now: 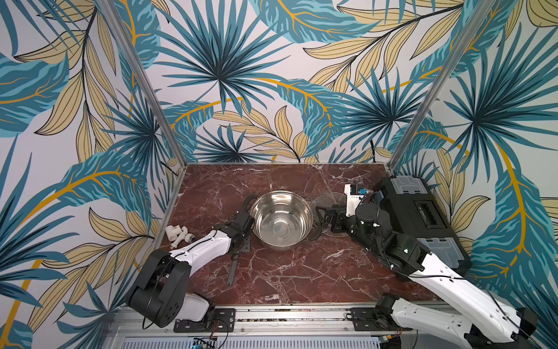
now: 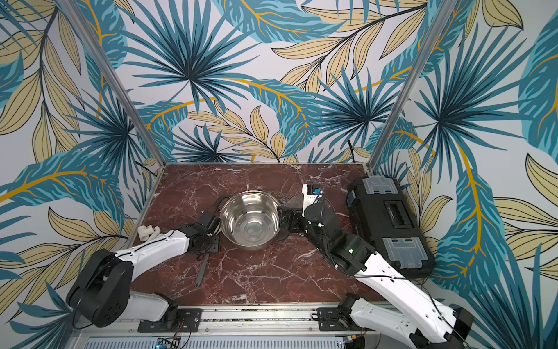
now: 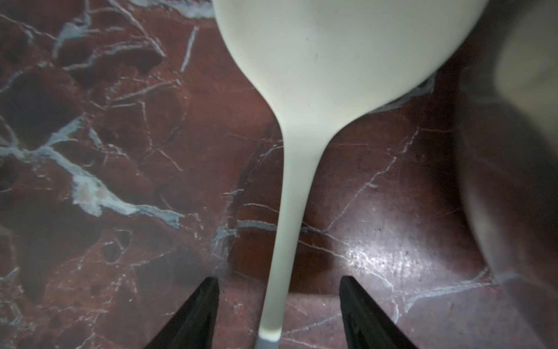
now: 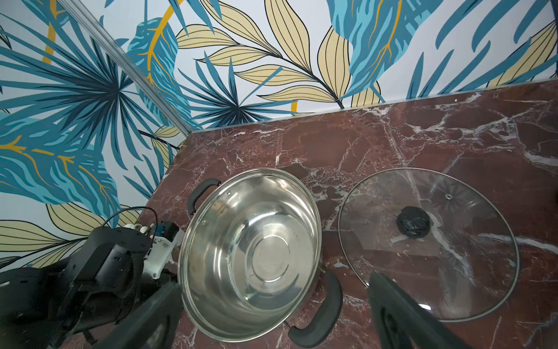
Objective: Stir the soup with a spoon
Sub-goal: Pick up the spoon from the center of the board.
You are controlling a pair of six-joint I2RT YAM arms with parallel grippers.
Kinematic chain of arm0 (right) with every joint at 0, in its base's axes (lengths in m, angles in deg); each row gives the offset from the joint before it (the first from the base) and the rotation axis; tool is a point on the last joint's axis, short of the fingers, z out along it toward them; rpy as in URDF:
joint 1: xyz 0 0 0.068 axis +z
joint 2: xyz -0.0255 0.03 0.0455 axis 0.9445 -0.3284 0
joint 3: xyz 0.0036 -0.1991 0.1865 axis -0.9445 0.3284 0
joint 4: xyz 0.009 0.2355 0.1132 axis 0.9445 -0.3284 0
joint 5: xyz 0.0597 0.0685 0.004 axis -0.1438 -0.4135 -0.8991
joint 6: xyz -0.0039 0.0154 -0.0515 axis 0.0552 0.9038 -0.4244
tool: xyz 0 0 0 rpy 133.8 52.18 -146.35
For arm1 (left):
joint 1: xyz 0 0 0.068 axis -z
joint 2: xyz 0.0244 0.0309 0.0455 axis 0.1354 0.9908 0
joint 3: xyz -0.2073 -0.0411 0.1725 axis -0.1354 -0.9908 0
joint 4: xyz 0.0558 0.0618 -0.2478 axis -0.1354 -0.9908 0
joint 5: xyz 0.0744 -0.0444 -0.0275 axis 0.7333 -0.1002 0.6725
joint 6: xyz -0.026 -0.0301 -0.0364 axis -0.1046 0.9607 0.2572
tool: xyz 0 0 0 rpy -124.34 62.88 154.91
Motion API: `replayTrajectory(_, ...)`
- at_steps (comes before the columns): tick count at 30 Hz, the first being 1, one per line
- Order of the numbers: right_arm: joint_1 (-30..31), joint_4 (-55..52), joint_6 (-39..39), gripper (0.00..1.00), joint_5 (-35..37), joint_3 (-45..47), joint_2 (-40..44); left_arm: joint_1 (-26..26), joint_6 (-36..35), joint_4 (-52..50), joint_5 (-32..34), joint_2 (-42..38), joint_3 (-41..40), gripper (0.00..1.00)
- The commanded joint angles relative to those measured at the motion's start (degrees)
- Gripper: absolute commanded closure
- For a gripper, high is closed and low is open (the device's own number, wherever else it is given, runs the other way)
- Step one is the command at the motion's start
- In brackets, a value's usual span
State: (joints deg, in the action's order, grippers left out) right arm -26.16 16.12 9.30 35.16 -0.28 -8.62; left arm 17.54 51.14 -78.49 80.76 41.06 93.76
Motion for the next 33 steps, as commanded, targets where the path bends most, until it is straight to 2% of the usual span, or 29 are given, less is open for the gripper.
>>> replayTrajectory(1,0.3,-1.9,0.5,0.01,1.5,1.2,1.9,0.3,2.2,2.7,-0.8,0.6,-0.7,0.34)
replayTrajectory(13,0.5,-3.6,0.4,0.00,2.0,0.9,5.7,0.2,5.5,0.6,0.0,2.7,-1.7,0.48)
replayTrajectory(16,0.5,-4.0,0.3,0.00,2.4,0.9,6.9,0.2,5.8,-0.6,-0.1,2.4,-1.8,0.57)
replayTrajectory(25,0.7,-6.2,0.7,0.00,1.4,0.6,9.0,0.2,6.5,-3.9,1.6,-1.0,-2.1,0.98)
replayTrajectory(30,0.8,-7.6,0.2,0.01,-1.5,-0.1,8.4,-0.7,5.9,-9.2,4.5,-4.8,0.8,1.00)
replayTrajectory(33,1.0,-8.0,-0.3,0.01,-5.8,-0.9,6.3,-2.4,5.2,-13.4,4.8,-9.3,3.5,1.00)
